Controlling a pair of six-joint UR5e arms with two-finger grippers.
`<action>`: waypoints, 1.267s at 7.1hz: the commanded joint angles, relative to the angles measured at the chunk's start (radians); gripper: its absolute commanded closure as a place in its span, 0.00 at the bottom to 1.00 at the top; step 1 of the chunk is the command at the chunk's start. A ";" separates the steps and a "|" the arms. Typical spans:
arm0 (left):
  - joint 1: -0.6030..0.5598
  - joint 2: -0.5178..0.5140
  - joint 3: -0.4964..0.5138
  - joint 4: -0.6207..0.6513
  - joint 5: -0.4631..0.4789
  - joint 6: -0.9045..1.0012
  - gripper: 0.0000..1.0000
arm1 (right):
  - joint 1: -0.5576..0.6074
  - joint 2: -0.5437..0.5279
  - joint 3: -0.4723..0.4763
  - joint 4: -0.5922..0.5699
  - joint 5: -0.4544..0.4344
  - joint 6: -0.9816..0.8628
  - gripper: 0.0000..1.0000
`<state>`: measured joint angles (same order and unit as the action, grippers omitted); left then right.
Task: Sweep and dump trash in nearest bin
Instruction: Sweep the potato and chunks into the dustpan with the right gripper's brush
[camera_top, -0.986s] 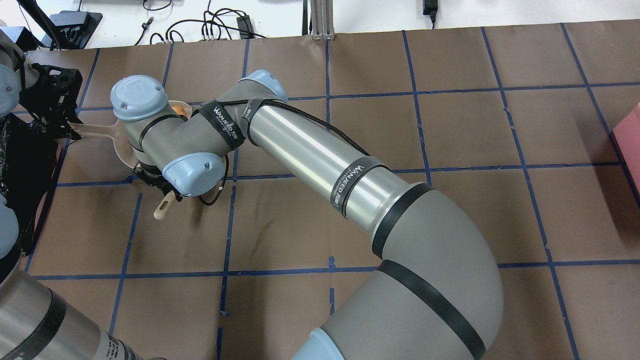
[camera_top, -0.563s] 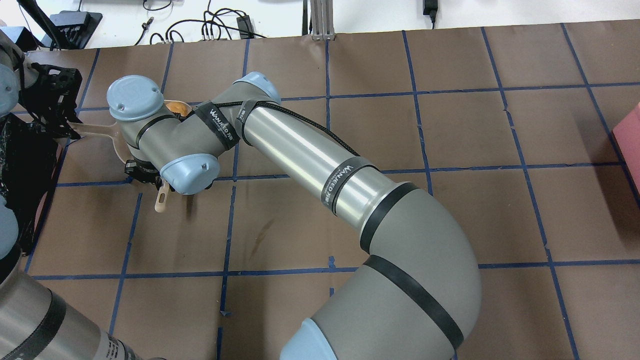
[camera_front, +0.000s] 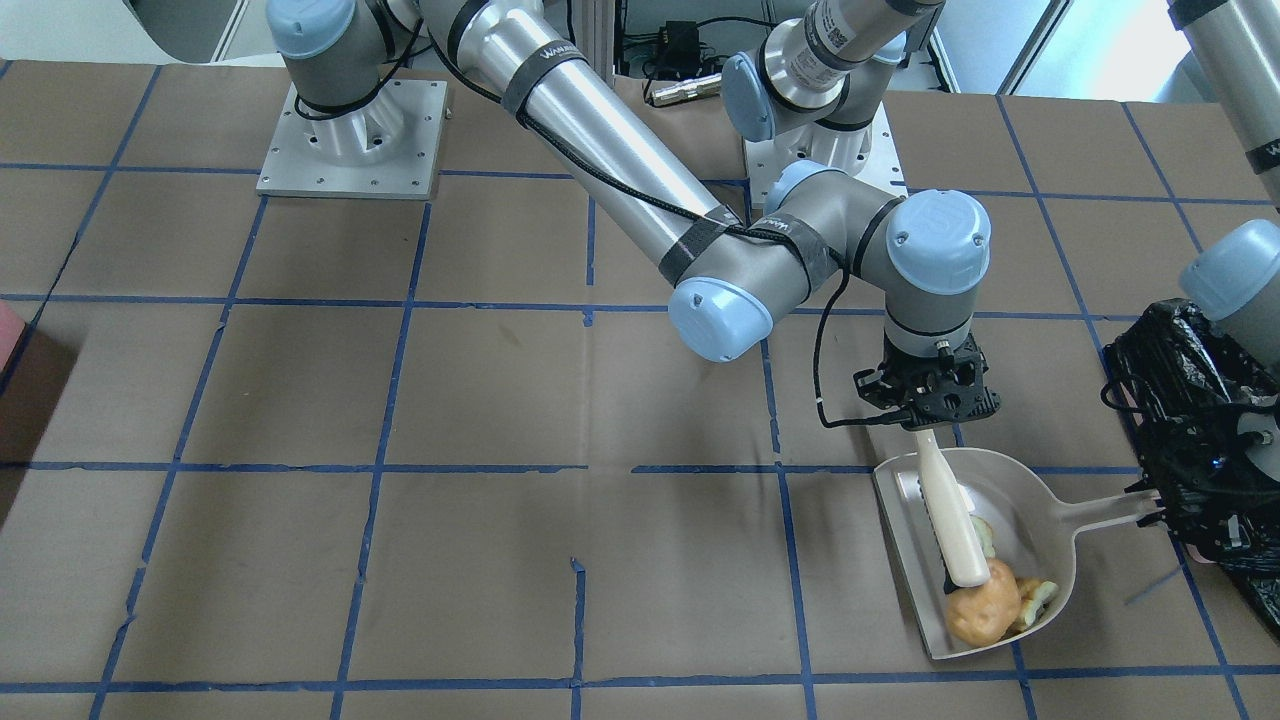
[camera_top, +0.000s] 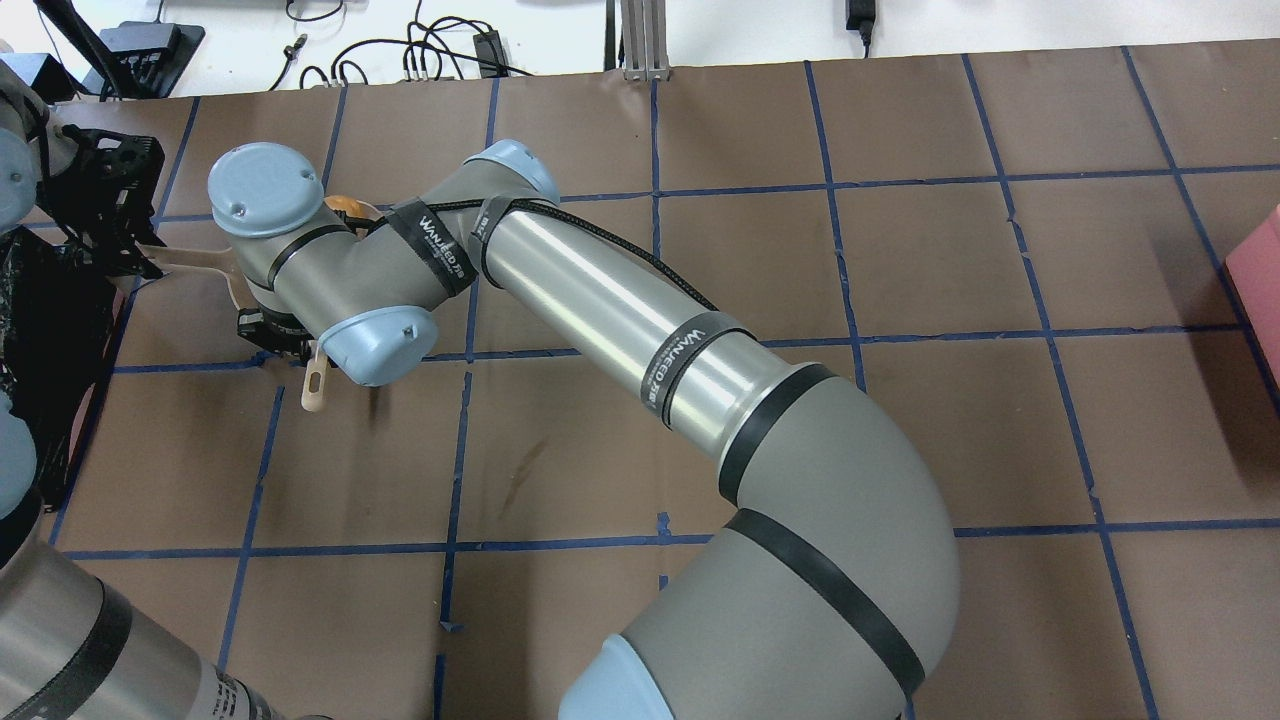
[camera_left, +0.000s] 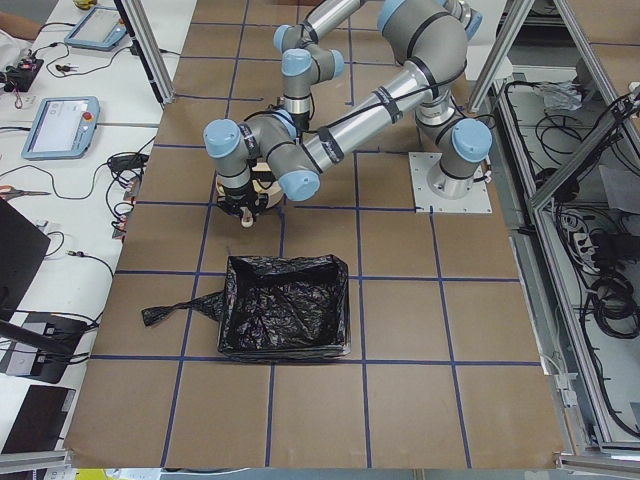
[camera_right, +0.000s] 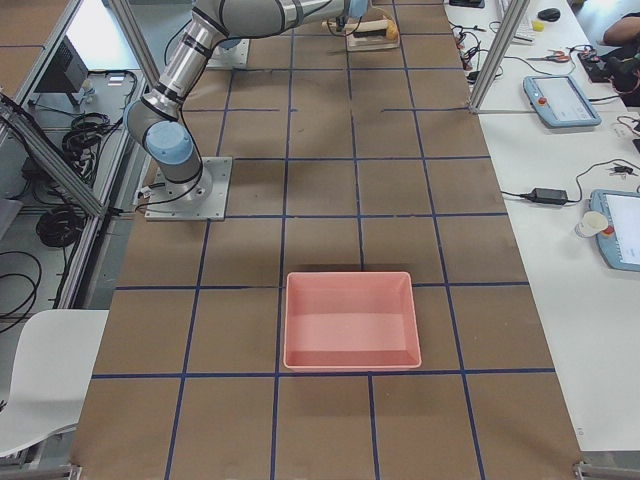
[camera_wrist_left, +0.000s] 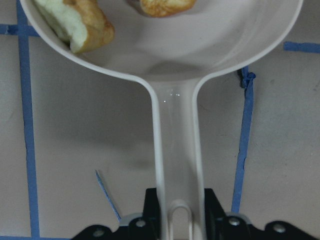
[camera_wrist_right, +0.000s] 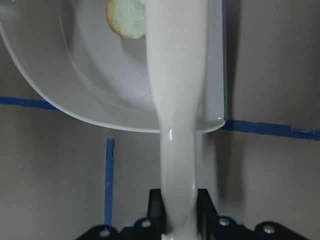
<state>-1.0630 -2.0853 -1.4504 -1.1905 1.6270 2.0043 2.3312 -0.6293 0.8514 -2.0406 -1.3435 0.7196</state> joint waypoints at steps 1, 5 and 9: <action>0.000 -0.001 -0.001 -0.001 -0.013 -0.012 0.99 | 0.014 -0.016 0.008 0.002 -0.003 0.040 0.98; 0.003 0.002 -0.015 -0.006 -0.039 -0.013 0.99 | 0.019 -0.026 0.046 0.091 -0.066 -0.006 0.97; 0.012 0.002 -0.024 -0.006 -0.065 -0.013 0.99 | 0.007 -0.070 0.058 0.184 -0.101 -0.071 0.97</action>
<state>-1.0522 -2.0841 -1.4716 -1.1970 1.5670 1.9910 2.3455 -0.6805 0.9078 -1.9029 -1.4287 0.6694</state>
